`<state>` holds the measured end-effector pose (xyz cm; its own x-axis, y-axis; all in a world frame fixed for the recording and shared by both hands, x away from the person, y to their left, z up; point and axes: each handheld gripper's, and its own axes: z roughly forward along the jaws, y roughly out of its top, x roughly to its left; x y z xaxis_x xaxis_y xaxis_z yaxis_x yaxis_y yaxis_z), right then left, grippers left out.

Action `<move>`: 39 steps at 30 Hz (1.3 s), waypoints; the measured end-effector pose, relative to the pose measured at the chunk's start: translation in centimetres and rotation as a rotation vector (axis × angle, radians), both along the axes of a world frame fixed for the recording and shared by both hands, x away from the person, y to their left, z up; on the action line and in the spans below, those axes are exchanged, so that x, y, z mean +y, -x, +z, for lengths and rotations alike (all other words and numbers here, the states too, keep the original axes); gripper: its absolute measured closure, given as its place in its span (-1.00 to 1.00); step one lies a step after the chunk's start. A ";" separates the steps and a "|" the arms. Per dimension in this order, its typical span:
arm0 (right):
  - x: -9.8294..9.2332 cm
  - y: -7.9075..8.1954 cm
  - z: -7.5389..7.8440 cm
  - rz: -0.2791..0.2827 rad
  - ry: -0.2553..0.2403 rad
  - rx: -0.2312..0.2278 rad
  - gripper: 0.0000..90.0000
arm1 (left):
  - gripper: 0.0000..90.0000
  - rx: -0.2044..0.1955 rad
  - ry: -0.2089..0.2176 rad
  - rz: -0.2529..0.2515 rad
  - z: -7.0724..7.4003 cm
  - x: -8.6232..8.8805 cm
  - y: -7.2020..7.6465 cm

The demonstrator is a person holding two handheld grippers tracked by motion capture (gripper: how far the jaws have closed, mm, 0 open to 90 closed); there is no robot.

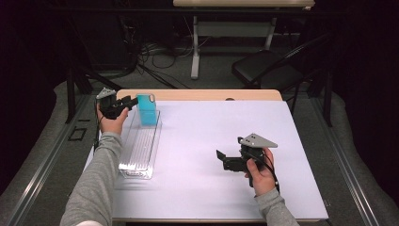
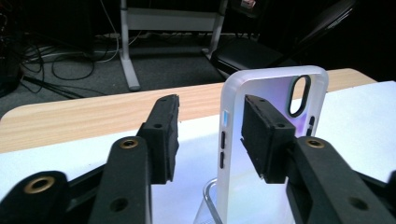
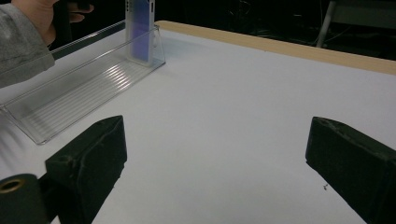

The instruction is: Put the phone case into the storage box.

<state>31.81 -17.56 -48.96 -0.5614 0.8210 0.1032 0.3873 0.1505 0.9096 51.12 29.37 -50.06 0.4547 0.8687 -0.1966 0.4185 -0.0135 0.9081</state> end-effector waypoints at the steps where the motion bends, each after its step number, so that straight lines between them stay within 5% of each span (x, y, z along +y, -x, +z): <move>1: 0.0 0.0 0.0 0.000 0.001 0.001 -0.89 | 0.18 -0.002 0.003 -0.001 0.0 0.0 0.0; 33: -0.2 0.0 0.0 -0.003 -0.001 -0.008 -0.86 | -0.09 -0.015 -0.001 0.013 1.4 0.3 1.2; 39: -0.1 -0.2 -0.2 -0.001 0.002 -0.003 -0.84 | -0.16 -0.030 -0.040 -0.004 2.5 0.0 2.2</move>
<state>31.99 -17.63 -49.11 -0.5611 0.8217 0.0996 0.3846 0.1523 0.9104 48.91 29.33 -47.55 0.4637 0.8736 -0.1479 0.3907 -0.0518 0.9191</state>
